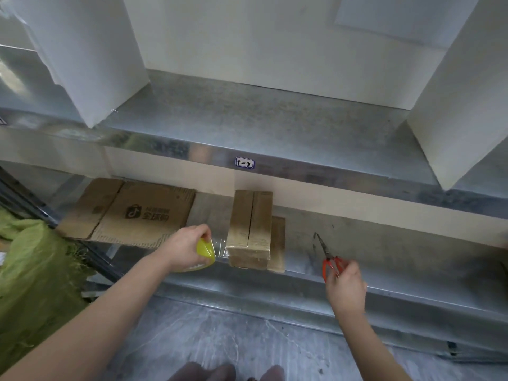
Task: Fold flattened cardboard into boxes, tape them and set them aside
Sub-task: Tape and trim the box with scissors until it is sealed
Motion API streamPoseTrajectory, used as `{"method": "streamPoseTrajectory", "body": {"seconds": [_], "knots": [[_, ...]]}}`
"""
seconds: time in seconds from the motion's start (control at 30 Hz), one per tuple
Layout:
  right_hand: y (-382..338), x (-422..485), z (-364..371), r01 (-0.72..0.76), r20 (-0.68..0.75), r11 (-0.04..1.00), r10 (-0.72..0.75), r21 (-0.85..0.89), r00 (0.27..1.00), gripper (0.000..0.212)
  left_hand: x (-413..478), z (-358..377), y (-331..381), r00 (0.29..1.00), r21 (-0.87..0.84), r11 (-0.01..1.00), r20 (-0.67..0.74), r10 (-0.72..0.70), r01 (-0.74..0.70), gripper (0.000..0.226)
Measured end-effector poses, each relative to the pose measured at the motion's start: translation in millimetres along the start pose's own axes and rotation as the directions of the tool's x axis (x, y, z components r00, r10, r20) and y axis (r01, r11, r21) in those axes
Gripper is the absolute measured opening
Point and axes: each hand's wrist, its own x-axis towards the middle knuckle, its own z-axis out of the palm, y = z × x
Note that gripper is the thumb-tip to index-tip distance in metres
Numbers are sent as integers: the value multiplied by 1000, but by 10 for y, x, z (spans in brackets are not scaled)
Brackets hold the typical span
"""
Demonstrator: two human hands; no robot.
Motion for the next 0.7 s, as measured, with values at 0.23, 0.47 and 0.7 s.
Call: {"method": "streamPoseTrajectory", "body": {"seconds": [0.23, 0.47, 0.7], "knots": [[-406, -1045, -141, -149, 41, 940, 144, 307, 989, 32, 76, -66, -79, 994, -30, 995, 66, 93, -91, 46], [-1079, -1831, 120, -261, 345, 876, 118, 405, 931, 33, 80, -103, -122, 983, -91, 983, 74, 168, -161, 49], [-1554, -2018, 324, -500, 607, 681, 102, 535, 788, 35, 54, -170, -204, 971, -100, 972, 84, 223, -215, 50]]}}
